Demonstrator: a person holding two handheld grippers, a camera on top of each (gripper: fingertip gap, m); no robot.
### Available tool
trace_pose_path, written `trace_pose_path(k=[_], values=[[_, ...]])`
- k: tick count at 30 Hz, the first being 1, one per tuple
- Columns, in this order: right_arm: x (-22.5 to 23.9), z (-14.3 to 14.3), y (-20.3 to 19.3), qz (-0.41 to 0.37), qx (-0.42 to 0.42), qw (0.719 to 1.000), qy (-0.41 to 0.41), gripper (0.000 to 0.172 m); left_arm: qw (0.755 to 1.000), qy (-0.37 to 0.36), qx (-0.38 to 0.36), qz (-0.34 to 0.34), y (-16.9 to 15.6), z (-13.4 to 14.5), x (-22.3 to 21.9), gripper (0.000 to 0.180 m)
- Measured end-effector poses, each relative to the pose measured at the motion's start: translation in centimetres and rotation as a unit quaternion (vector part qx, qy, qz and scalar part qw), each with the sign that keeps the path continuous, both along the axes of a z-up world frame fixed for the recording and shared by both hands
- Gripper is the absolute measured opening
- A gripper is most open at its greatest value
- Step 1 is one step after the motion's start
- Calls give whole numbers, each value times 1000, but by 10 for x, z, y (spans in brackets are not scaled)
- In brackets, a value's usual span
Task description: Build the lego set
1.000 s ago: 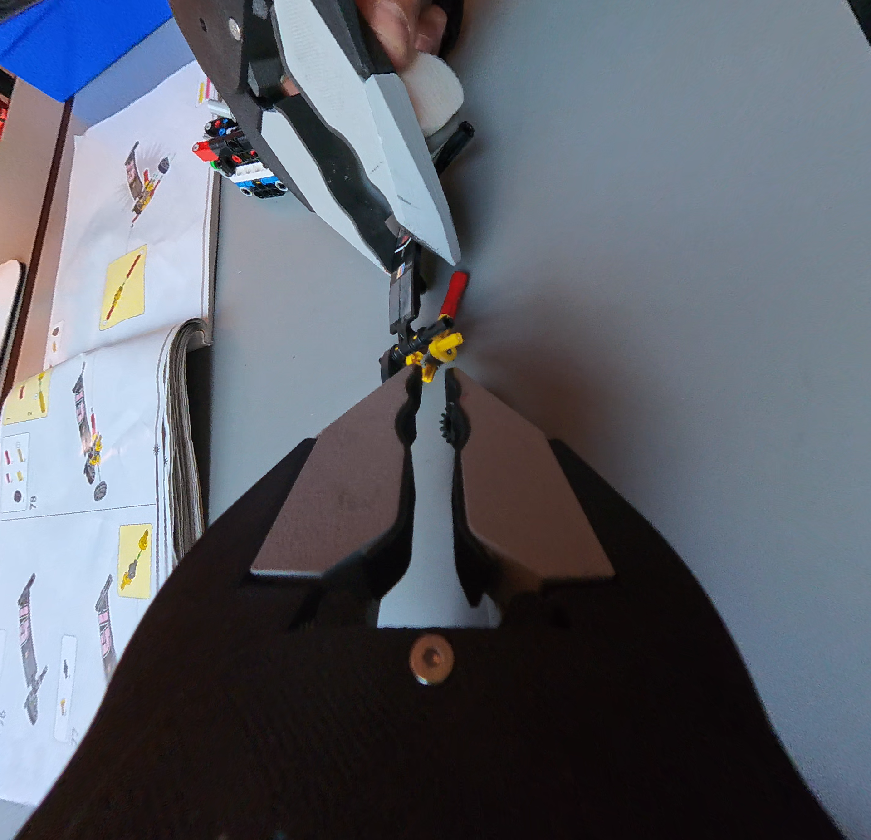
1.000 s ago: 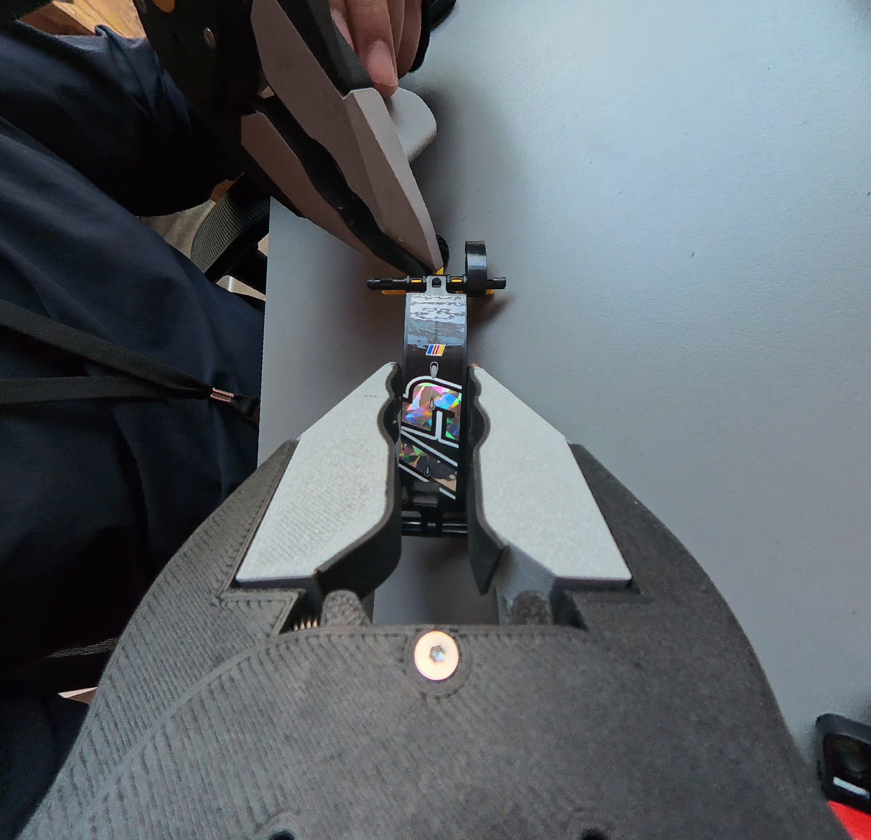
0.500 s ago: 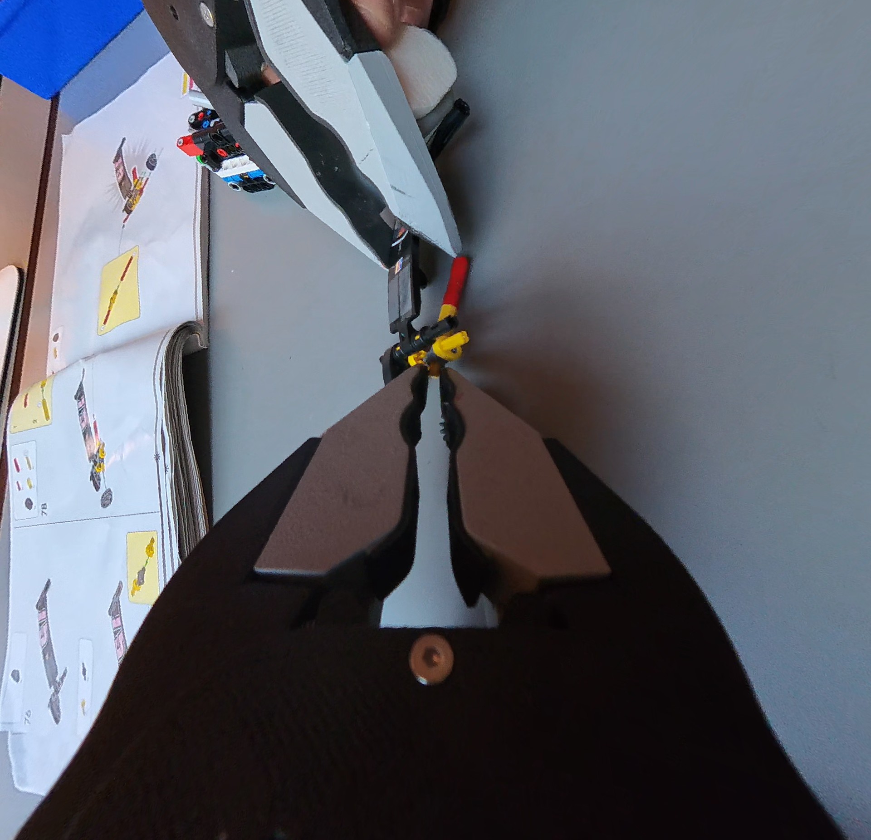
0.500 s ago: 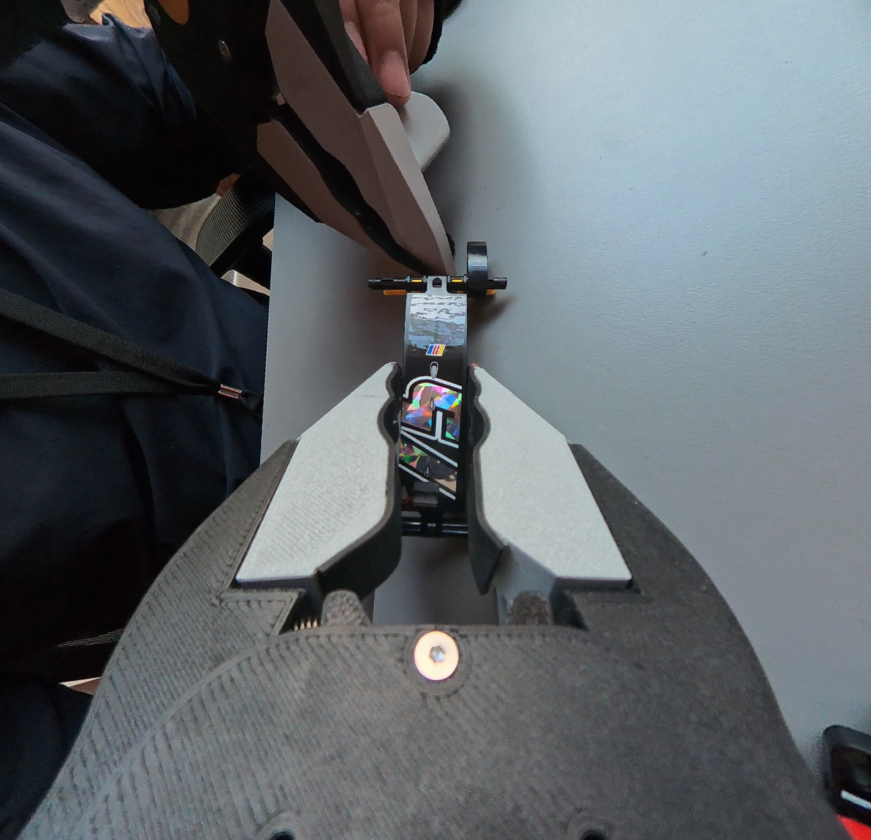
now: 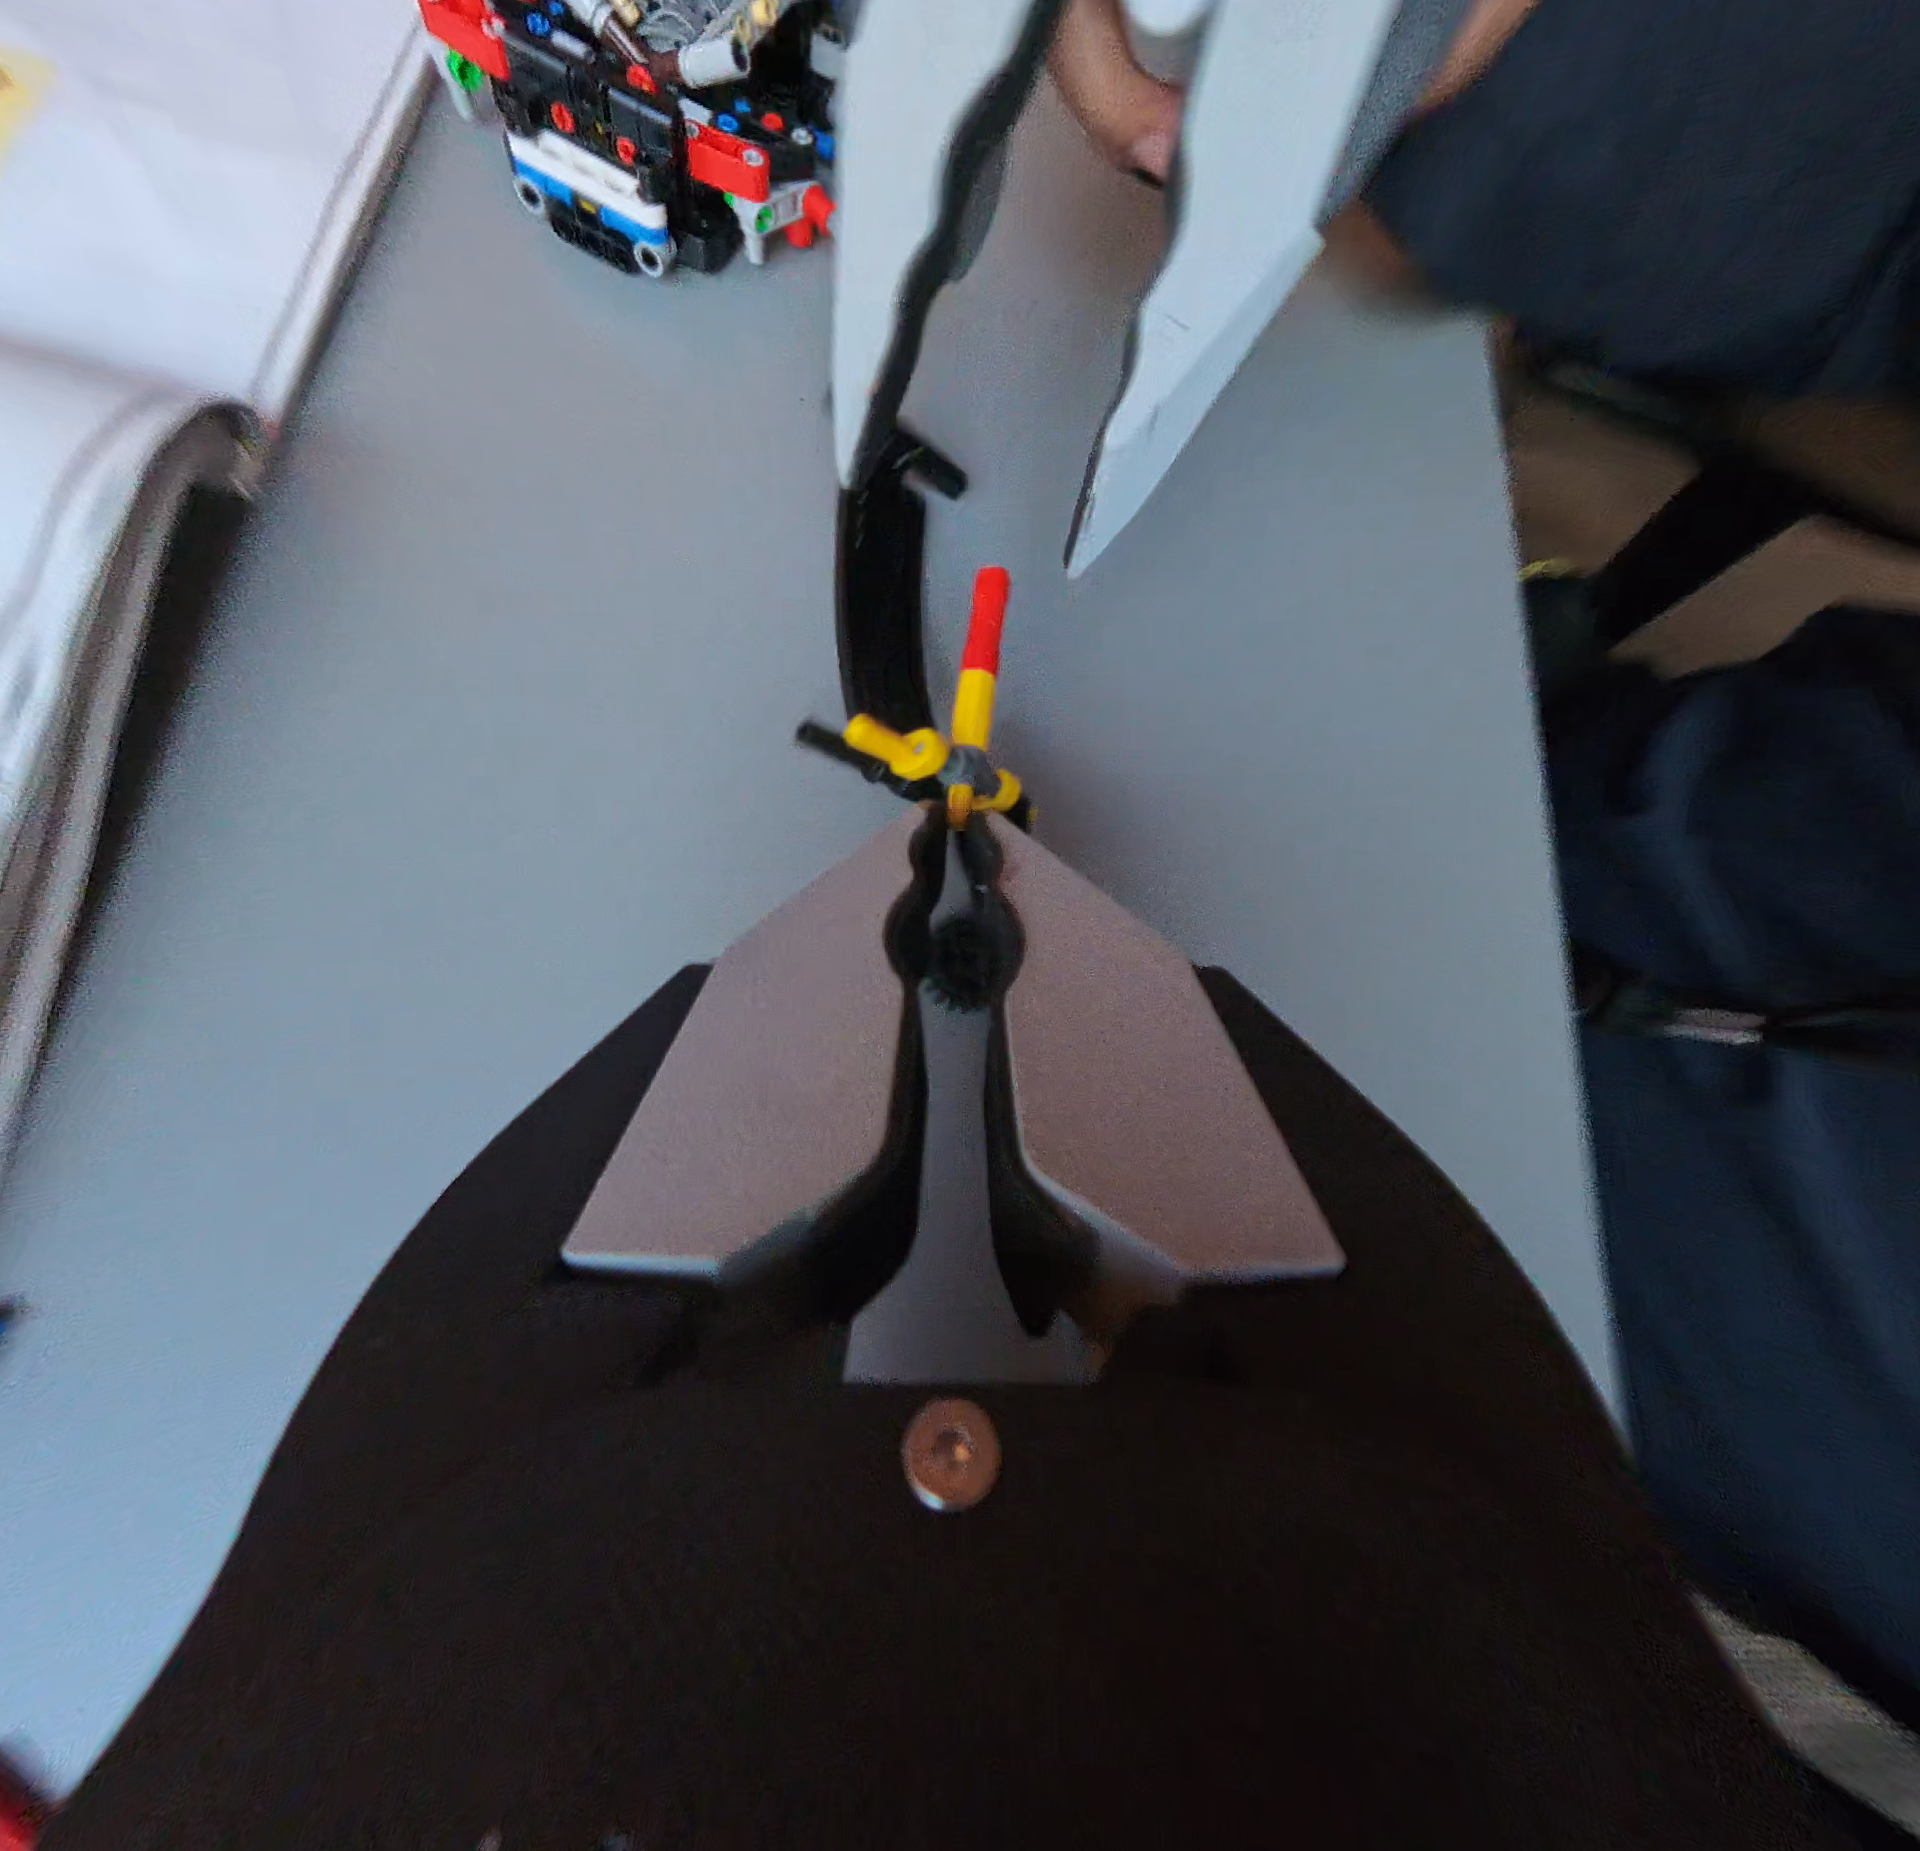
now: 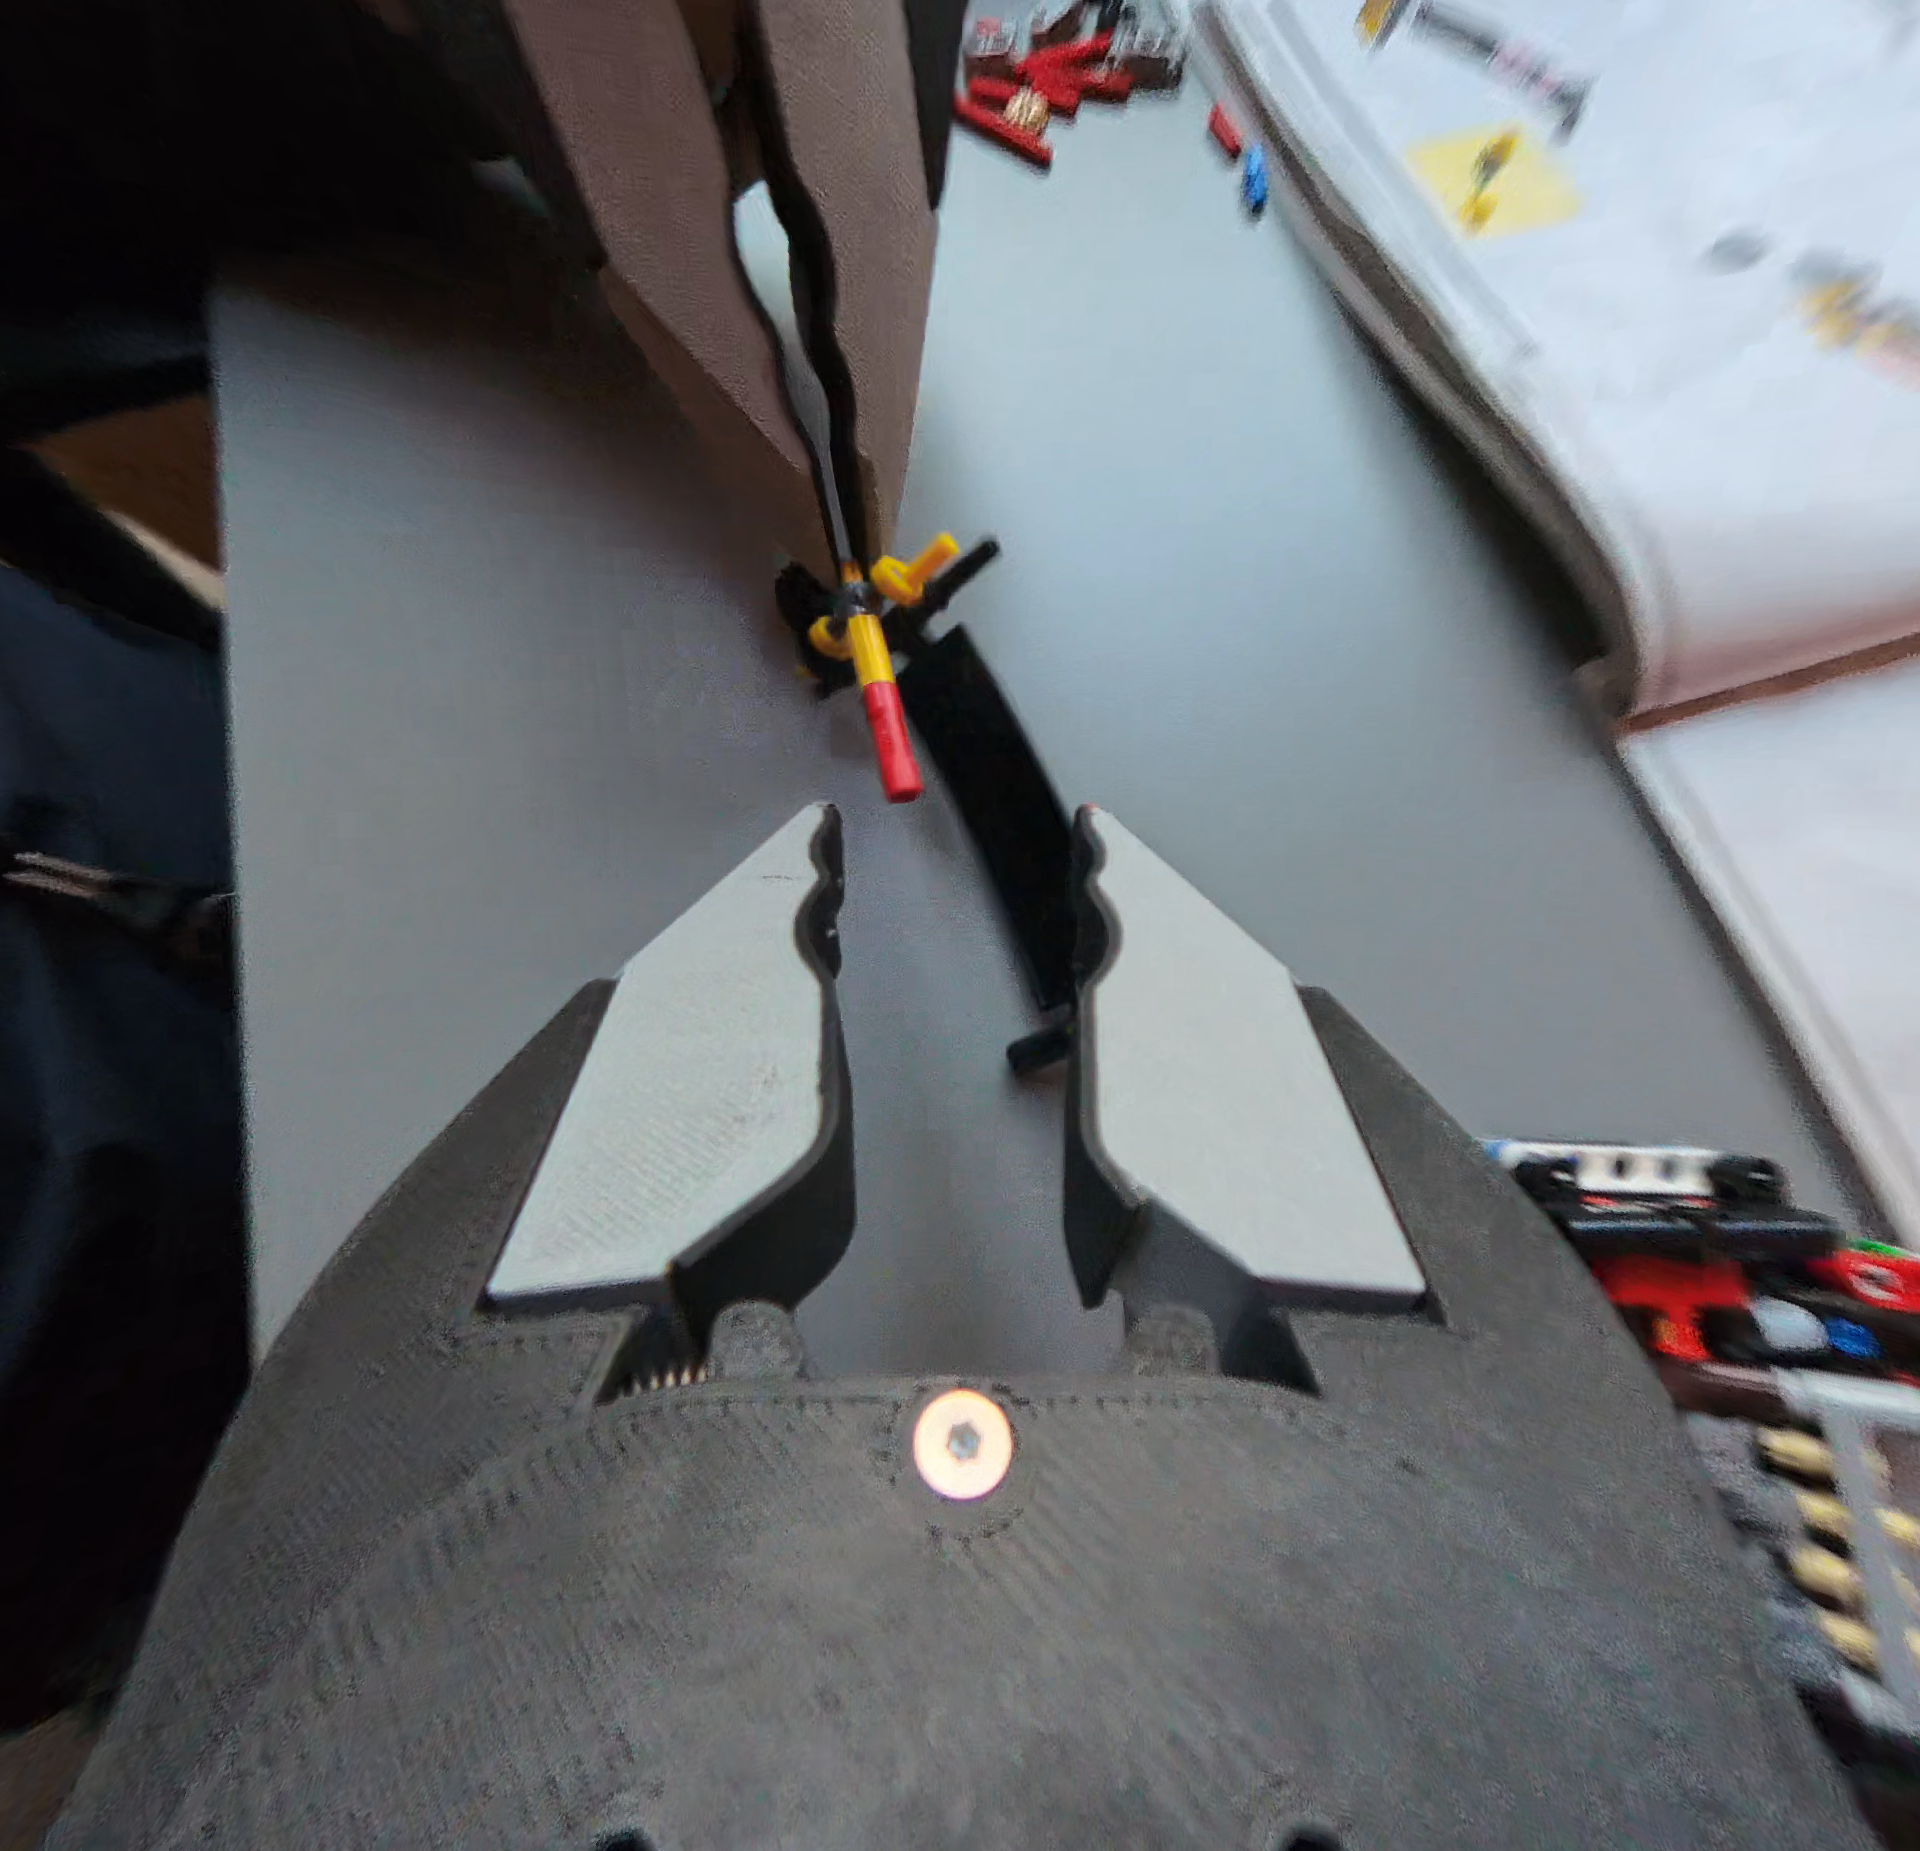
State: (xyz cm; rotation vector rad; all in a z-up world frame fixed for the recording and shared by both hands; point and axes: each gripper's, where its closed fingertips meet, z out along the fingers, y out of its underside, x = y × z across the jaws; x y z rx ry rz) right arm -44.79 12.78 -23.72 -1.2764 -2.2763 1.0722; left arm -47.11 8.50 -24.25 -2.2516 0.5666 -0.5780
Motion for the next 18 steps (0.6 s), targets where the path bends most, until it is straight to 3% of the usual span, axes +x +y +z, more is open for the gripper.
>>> trace_pose_path(k=[4, 7, 13, 15, 18], values=[[2, 10, -13, 13, 124, 989, 85, 28, 992, -114, -50, 10, -5, 6, 2, 0], [-3, 2, -17, 22, 195, 974, 109, 27, 986, -150, -67, 11, -7, 7, 2, 1], [-12, -3, -29, 56, 162, 978, 115, 17, 987, -133, -85, 18, -8, -3, -1, 0], [-11, -6, -31, 68, 155, 980, 106, 0, 987, -131, -86, 19, -8, -4, -2, 0], [-14, -15, -30, 71, 150, 982, 95, 0, 987, -136, -84, 22, -6, -4, -2, 0]])
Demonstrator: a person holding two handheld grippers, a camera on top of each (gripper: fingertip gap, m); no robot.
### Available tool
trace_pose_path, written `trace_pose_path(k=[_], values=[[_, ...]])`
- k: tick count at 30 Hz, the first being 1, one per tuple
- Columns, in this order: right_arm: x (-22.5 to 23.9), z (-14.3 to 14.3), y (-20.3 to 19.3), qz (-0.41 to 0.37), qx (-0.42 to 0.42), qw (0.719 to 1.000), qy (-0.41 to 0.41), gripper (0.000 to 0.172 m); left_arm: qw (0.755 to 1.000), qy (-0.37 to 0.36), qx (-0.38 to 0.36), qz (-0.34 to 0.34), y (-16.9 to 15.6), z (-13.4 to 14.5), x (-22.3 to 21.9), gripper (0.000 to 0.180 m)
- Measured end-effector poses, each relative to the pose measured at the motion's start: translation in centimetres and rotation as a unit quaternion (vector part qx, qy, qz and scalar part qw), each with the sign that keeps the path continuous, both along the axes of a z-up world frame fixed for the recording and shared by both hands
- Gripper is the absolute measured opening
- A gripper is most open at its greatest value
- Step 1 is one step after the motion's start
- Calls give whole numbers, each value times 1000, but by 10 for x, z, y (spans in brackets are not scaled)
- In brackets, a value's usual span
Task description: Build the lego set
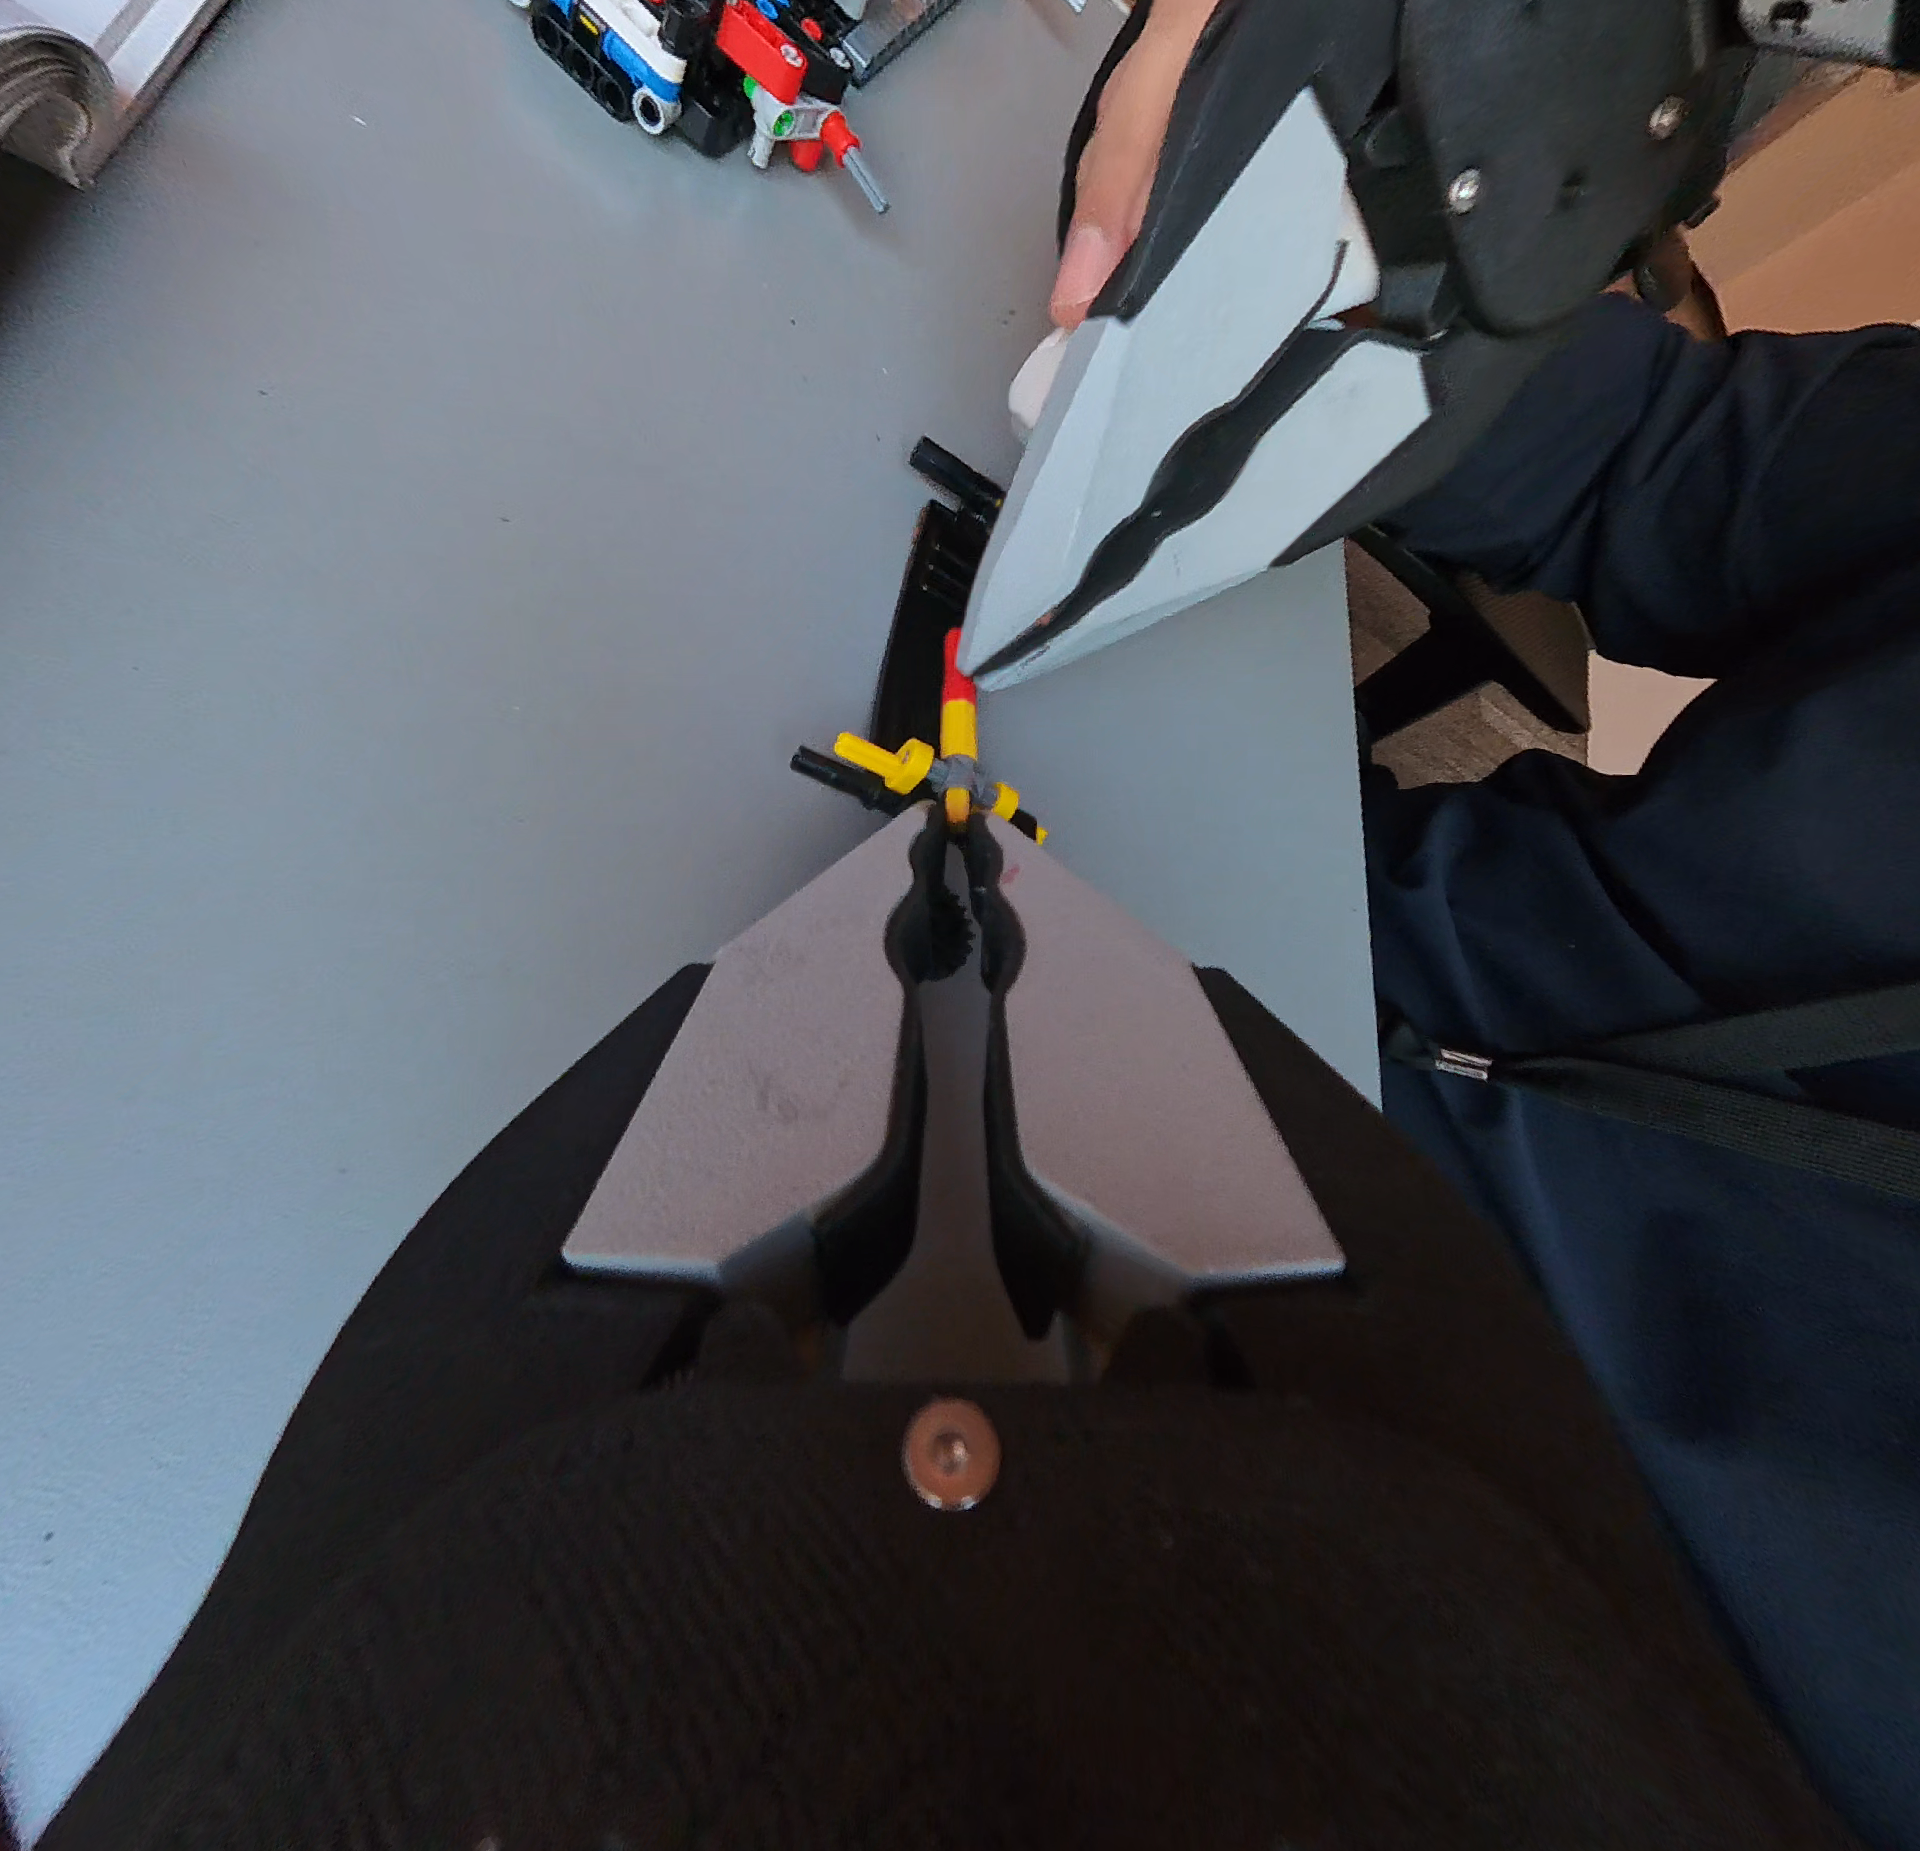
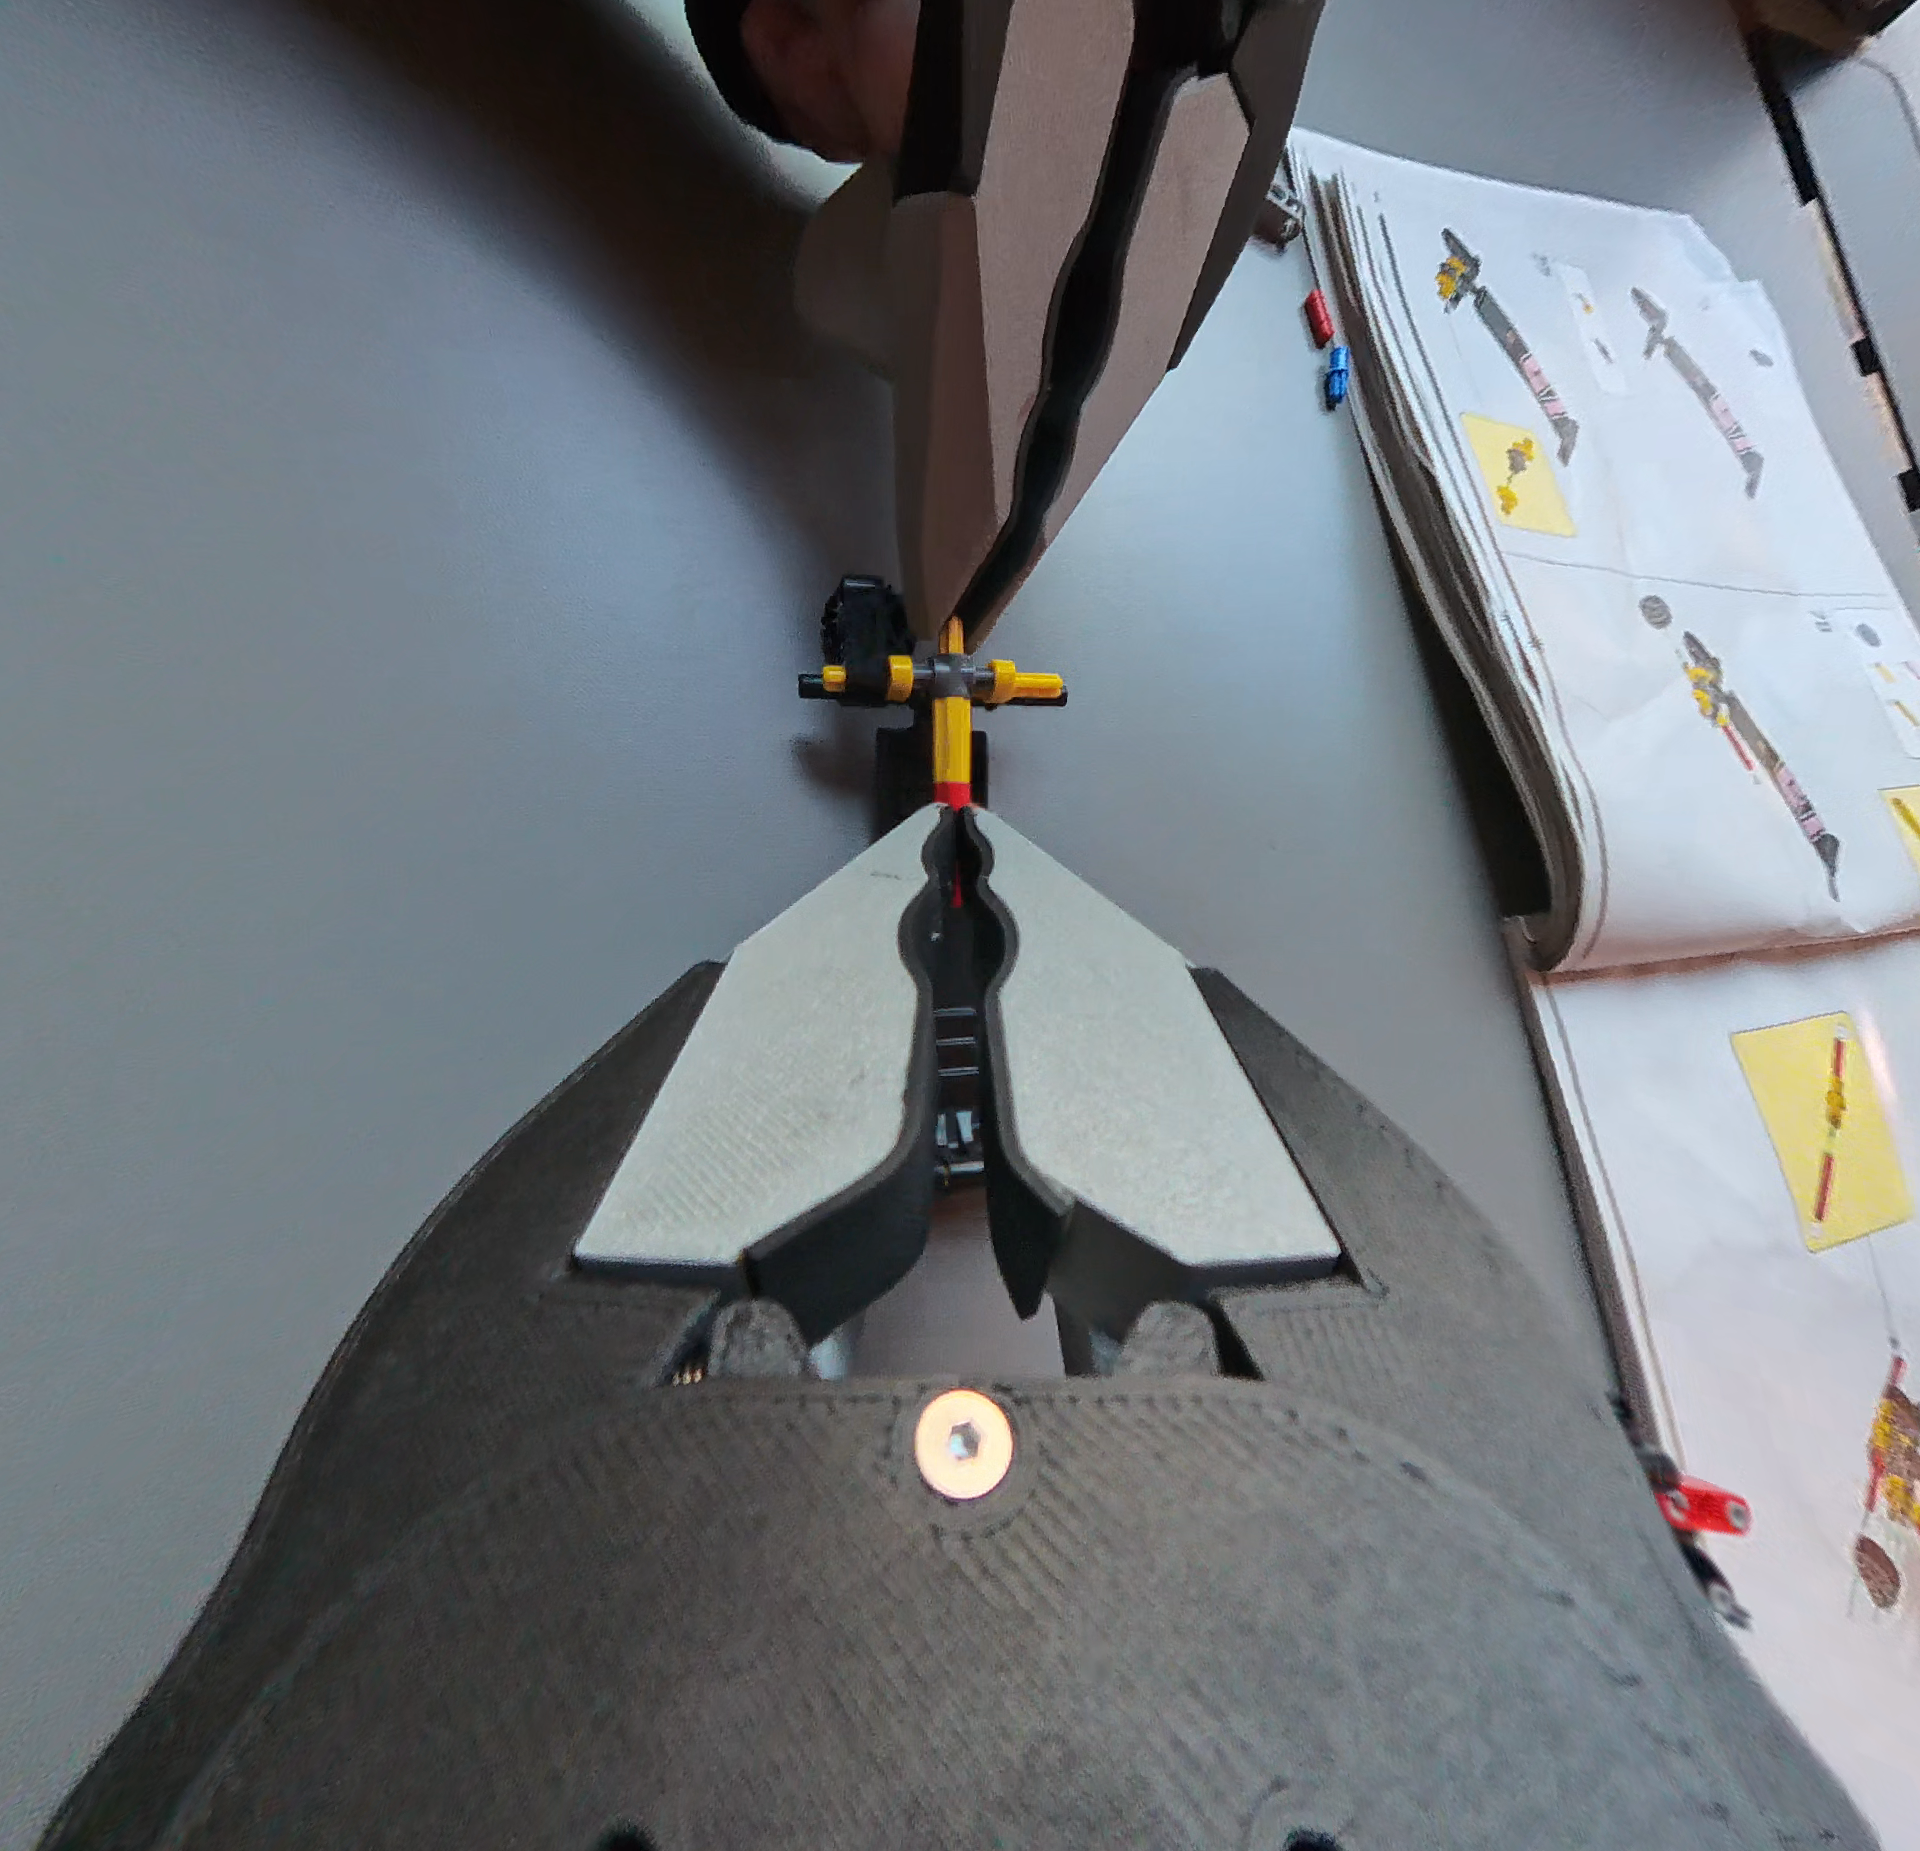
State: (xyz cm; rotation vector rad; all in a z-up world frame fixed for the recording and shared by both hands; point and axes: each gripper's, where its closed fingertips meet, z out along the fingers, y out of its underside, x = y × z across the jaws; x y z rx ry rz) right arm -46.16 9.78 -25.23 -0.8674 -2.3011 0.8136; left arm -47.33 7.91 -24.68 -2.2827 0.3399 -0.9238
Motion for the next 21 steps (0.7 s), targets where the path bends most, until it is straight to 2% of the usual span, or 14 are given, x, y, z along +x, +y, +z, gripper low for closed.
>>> trace_pose_path(k=[3, 7, 14, 18, 21], values=[[-1, -4, -2, 3, -20, 1000, -8, 0, 1000, -4, -2, -1, 0, -1, 1, 1], [2, -1, -4, 13, -54, 998, -16, 14, 1000, 0, -1, -1, 1, -3, 0, 0], [0, -8, -3, 9, -77, 996, -37, 4, 1000, -16, 5, -3, 1, 1, 1, 1], [-1, -11, -4, 6, -89, 995, -47, 5, 1000, -9, 6, -2, 2, -1, -1, 1], [0, -9, -2, 1, -123, 991, -59, 4, 1000, 30, 3, -2, -1, -6, -9, 5]])
